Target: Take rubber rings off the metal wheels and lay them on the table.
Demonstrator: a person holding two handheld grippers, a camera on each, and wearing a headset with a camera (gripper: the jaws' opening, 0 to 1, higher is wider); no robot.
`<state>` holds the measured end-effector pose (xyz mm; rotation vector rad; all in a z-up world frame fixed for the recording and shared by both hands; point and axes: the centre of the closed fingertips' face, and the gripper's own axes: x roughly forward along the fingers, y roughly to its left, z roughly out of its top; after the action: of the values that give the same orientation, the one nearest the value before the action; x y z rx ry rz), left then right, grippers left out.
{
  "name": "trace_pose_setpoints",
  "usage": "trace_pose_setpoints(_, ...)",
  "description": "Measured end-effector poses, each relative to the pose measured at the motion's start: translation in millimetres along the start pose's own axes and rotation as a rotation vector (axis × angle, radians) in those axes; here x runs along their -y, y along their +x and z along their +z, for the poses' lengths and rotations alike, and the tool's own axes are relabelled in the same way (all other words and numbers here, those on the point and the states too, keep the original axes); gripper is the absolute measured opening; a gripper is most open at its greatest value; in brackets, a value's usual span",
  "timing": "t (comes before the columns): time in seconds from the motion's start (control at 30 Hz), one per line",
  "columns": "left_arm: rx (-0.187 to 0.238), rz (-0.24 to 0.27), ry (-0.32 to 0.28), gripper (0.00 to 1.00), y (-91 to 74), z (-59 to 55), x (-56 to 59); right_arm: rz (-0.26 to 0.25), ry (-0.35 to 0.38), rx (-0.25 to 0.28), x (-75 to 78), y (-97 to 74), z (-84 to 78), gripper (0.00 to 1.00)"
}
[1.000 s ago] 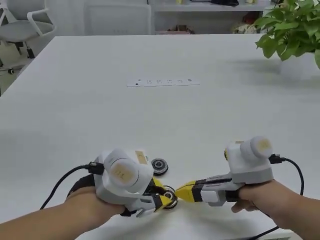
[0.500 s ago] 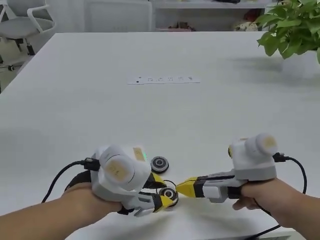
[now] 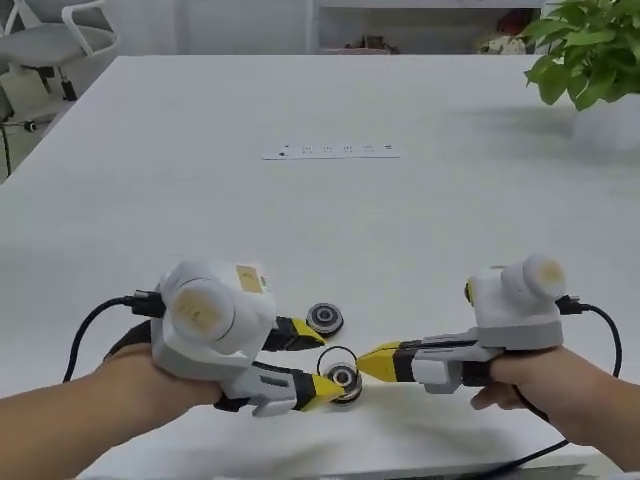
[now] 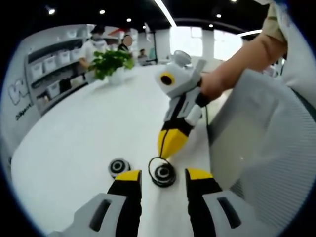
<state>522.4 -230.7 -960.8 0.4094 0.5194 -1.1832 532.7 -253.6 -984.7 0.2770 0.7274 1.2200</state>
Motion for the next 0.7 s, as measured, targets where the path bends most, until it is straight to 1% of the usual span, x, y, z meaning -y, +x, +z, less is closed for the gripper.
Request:
trace_pose_setpoints(0.1,0.010,0.007,-0.008,0.39,-7.5,1.5,-2.1,0.007,-0.003,0.000,-2.4,0.3,1.3,0.00)
trace_pose_setpoints(0.23,0.016,0.019,-0.019,0.45,-17.8,0.5,-5.2,0.014,-0.007,-0.001,-4.9,0.5,3.3,0.00)
trace_pose_setpoints(0.4,0.029,0.036,-0.034,0.50,-29.5,-0.7,-9.3,0.023,-0.013,0.000,-8.0,1.6,7.5,0.00)
trace_pose_setpoints(0.57,0.035,0.053,-0.046,0.55,-40.9,-4.1,-13.6,0.030,-0.022,-0.002,-10.4,3.7,14.0,0.00)
trace_pose_setpoints(0.7,0.027,0.071,-0.073,0.60,-48.8,-9.8,-17.7,0.033,-0.028,0.000,-11.7,6.2,19.3,0.00)
